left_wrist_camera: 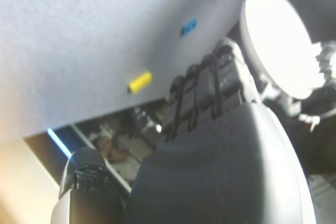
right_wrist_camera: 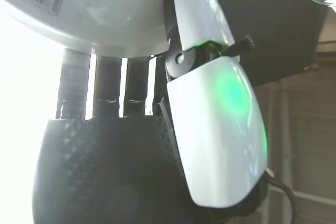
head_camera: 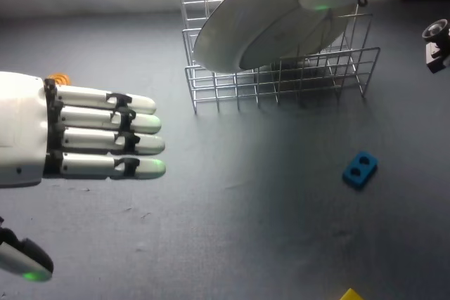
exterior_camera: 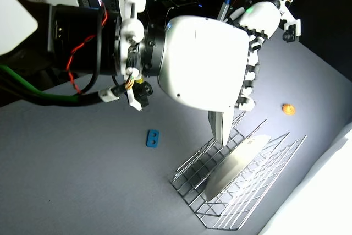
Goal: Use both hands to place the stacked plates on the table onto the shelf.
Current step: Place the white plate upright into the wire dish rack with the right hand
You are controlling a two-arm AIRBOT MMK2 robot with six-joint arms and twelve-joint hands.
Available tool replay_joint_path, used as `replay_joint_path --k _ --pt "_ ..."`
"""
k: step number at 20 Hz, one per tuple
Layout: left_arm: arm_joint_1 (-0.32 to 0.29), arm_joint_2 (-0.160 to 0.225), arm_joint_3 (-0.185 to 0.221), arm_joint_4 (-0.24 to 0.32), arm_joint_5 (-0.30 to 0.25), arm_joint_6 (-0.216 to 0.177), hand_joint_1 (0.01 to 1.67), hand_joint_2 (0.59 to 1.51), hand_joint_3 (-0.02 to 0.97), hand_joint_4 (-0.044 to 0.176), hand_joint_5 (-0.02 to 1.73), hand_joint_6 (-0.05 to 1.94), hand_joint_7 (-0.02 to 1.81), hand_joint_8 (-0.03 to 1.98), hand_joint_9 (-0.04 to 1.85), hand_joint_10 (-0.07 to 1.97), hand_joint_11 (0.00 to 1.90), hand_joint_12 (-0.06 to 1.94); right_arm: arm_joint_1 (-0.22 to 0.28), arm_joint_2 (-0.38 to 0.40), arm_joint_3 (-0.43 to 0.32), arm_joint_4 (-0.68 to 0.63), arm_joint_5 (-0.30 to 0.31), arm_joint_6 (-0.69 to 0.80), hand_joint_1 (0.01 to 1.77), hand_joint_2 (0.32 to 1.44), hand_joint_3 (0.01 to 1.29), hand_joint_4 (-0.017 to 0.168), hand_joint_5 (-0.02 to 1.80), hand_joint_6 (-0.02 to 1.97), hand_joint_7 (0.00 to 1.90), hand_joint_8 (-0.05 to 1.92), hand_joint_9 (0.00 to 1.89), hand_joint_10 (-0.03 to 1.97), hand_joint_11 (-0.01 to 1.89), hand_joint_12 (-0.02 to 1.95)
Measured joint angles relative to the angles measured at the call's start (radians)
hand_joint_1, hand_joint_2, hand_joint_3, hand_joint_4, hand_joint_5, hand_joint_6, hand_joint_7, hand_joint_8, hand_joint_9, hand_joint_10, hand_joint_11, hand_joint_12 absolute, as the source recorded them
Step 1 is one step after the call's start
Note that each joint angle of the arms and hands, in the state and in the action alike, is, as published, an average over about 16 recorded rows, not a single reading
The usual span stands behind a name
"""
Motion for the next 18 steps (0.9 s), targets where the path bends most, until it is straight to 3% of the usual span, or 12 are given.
replay_joint_path --k 9,18 --pt "0.005 0.027 -0.053 0.044 -0.061 -0.027 0.02 1.065 0.014 0.005 0.02 0.0 0.02 0.0 0.02 -0.05 0.02 0.01 -0.001 -0.03 0.045 0.123 -0.116 -0.033 1.36 1.05 0.01 -0.009 0.87 0.99 0.96 1.0 0.9 1.27 0.69 1.54" --pt "0.025 0.04 -0.069 0.062 -0.099 -0.06 0.02 1.067 0.014 0.005 0.02 0.01 0.03 0.0 0.02 -0.05 0.02 0.01 -0.008 -0.068 0.084 0.202 -0.205 -0.057 1.36 1.06 0.01 -0.009 0.87 0.98 0.97 0.98 0.91 1.26 0.71 1.53"
